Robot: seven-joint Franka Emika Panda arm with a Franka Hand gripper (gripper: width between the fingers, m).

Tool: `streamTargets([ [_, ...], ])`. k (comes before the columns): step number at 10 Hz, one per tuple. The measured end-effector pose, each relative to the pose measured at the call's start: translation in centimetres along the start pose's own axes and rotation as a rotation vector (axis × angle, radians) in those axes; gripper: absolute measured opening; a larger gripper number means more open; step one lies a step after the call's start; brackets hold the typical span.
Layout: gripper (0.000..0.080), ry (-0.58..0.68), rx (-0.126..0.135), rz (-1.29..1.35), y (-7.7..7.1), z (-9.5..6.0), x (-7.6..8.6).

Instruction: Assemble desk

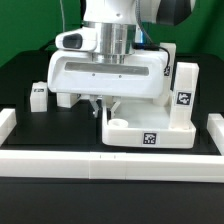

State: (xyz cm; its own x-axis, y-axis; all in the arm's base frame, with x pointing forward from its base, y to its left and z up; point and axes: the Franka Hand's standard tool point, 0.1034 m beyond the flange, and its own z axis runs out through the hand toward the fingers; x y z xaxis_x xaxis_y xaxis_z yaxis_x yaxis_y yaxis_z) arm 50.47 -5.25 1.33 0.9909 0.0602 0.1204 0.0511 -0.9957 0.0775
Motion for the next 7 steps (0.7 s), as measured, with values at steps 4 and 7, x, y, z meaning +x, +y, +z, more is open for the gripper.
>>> streamTargets([
  [4,0.0060,0.005,-0.007,-0.254,0.2,-0.1,0.3],
  [7,0.0060,0.024,-0.016,-0.432,-0.7,-0.6,1.9],
])
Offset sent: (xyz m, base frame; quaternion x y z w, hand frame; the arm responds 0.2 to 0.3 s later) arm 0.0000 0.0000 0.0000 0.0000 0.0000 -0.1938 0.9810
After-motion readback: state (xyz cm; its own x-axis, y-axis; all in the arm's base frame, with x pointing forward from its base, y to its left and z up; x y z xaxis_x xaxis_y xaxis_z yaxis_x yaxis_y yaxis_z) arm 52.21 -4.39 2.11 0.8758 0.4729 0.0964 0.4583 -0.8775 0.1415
